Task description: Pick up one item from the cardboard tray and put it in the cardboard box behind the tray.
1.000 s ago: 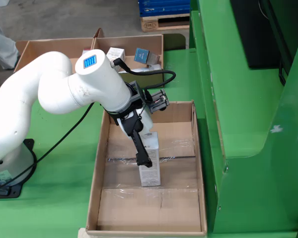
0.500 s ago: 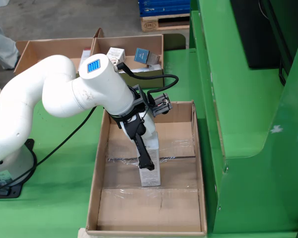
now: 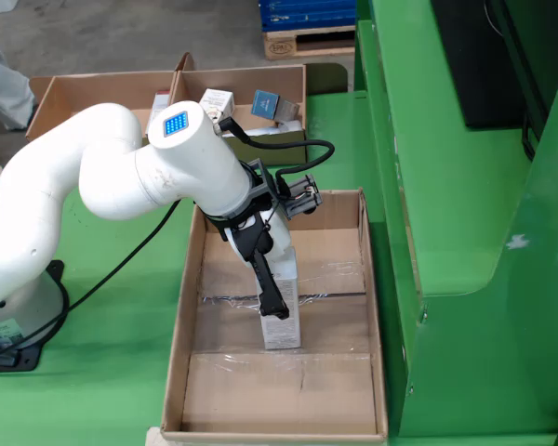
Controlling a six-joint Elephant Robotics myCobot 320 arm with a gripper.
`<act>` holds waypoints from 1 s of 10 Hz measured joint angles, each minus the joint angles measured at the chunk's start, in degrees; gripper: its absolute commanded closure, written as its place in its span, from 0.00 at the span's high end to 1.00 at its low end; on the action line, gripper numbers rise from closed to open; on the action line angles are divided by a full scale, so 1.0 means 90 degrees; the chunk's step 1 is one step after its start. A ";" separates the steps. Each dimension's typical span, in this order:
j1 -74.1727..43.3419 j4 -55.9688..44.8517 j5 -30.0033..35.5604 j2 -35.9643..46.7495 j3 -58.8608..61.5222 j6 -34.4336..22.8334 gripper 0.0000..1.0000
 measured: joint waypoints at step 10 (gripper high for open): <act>0.0000 0.0000 0.0000 0.0000 0.0000 0.0000 0.50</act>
